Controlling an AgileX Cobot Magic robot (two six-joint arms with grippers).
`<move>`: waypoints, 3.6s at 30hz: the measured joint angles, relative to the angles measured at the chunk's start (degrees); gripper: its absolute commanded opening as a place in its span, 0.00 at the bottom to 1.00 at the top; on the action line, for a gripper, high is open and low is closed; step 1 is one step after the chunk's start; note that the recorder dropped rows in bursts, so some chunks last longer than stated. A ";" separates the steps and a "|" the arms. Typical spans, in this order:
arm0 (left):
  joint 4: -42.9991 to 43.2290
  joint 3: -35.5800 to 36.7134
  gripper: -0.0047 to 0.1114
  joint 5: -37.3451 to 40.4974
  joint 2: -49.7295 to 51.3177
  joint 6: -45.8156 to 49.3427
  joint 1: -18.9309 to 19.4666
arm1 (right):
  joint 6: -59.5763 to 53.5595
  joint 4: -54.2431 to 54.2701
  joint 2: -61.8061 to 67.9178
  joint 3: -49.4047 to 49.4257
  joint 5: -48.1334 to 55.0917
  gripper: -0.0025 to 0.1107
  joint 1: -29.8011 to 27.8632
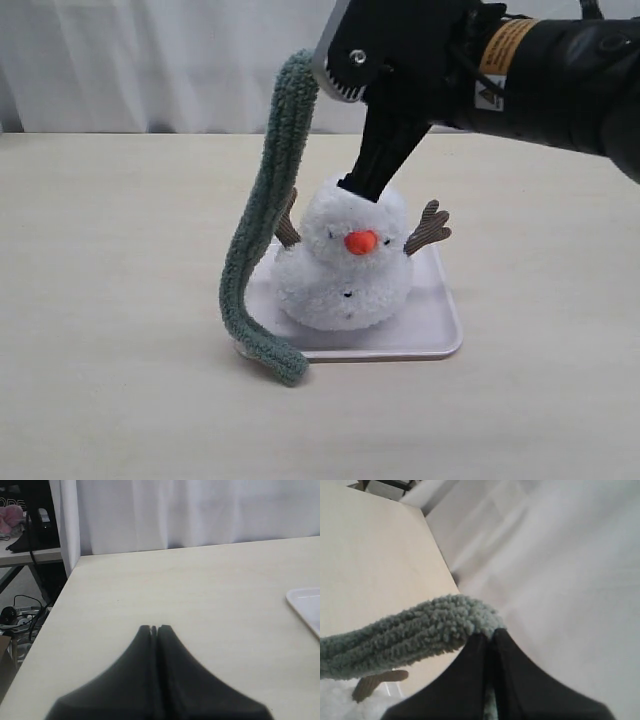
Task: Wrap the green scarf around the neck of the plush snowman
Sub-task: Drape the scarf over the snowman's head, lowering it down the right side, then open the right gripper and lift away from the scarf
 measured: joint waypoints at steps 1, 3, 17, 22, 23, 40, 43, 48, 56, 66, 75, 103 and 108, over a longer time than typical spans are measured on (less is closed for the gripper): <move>0.00 0.00 0.04 0.00 0.00 0.00 0.00 | 0.10 0.14 0.00 0.00 -0.10 0.06 -1.18; 0.00 0.00 0.04 0.00 0.00 0.00 0.00 | 0.10 1.28 0.00 0.00 -0.49 0.06 -3.48; 0.00 0.00 0.04 0.00 0.00 0.00 0.00 | 0.46 20.50 8.18 0.00 -11.76 0.06 -13.26; 0.00 0.00 0.04 0.00 0.00 0.00 0.00 | 0.54 21.12 12.49 0.00 -14.70 0.06 -13.26; 0.00 0.00 0.04 0.00 0.00 0.00 0.00 | 0.68 21.10 13.03 0.00 -14.99 0.06 -13.26; 0.00 0.00 0.04 0.00 0.00 0.00 0.00 | 6.02 26.75 18.09 -10.04 14.89 0.06 -14.58; 0.00 0.00 0.04 0.00 0.00 0.00 0.00 | 8.85 26.82 18.09 -13.06 22.82 0.06 -14.60; 0.00 0.00 0.04 0.00 0.00 0.00 0.00 | 10.92 26.82 18.09 -16.04 34.78 0.06 -14.60; 0.00 0.00 0.04 0.00 0.00 0.00 0.00 | 13.26 27.02 18.09 -19.52 51.28 0.06 -14.60; 0.00 0.00 0.04 0.00 0.00 0.00 0.00 | 13.73 30.32 18.09 -19.50 57.12 0.06 -14.60; 0.00 0.00 0.04 0.00 0.00 0.00 0.00 | 13.95 31.82 18.09 -9.36 42.98 0.06 -14.60; 0.00 0.00 0.04 0.00 0.00 0.00 0.00 | 6.15 35.57 25.90 -6.02 36.63 0.53 -14.60; 0.00 0.00 0.04 0.00 0.00 0.00 0.00 | 6.10 35.95 25.78 -6.02 39.05 0.66 -14.60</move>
